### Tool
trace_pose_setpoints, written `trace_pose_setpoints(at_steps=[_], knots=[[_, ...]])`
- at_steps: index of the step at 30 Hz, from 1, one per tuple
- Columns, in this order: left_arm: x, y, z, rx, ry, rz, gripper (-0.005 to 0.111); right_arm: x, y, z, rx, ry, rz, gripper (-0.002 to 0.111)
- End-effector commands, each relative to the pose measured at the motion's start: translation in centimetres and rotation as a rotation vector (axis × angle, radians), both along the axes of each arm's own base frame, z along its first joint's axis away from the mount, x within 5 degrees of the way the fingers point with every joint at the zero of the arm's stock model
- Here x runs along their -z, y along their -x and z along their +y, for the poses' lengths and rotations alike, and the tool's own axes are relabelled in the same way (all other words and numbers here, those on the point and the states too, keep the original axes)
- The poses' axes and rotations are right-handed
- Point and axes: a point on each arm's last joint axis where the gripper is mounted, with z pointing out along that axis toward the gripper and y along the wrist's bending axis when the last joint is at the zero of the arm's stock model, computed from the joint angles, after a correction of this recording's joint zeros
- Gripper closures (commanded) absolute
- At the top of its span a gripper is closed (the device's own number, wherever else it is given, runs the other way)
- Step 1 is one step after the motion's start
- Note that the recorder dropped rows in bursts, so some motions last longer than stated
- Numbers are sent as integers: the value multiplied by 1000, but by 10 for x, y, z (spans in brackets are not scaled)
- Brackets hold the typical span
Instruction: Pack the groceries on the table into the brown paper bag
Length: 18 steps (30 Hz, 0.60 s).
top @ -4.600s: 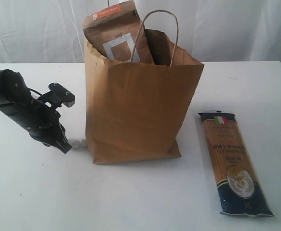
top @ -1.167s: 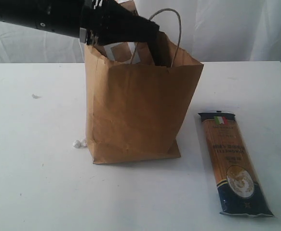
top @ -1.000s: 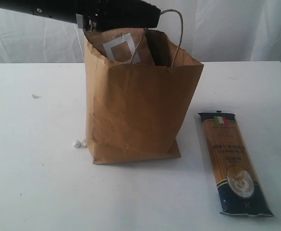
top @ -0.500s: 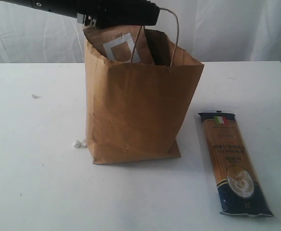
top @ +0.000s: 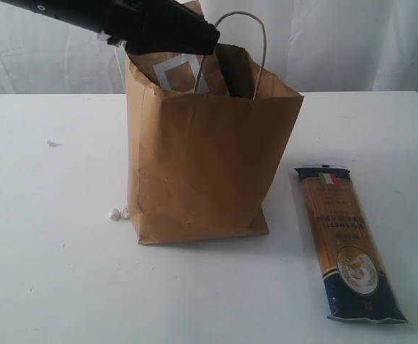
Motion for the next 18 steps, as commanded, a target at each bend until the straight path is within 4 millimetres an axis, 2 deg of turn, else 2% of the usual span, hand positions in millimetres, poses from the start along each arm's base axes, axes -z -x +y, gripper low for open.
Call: trace_pose_setpoints(at_steps=[1, 5, 8, 11, 14, 18], knots=[[-17, 15, 12, -80, -53, -31, 45, 5, 1, 1, -15, -12, 50, 108], [-18, 21, 33, -236, -243, -46, 55, 7, 1, 2, -23, -9, 74, 108], [-18, 29, 52, -354, -392, -41, 54, 7, 1, 2, -23, -9, 74, 108], [-12, 36, 67, -453, -497, -4, 48, 6, 1, 2, -20, -10, 67, 108], [6, 40, 76, -499, -579, 52, 42, 6, 1, 2, -20, -10, 67, 108], [45, 46, 80, -494, -650, 141, 42, 6, 1, 2, -20, -10, 67, 108]])
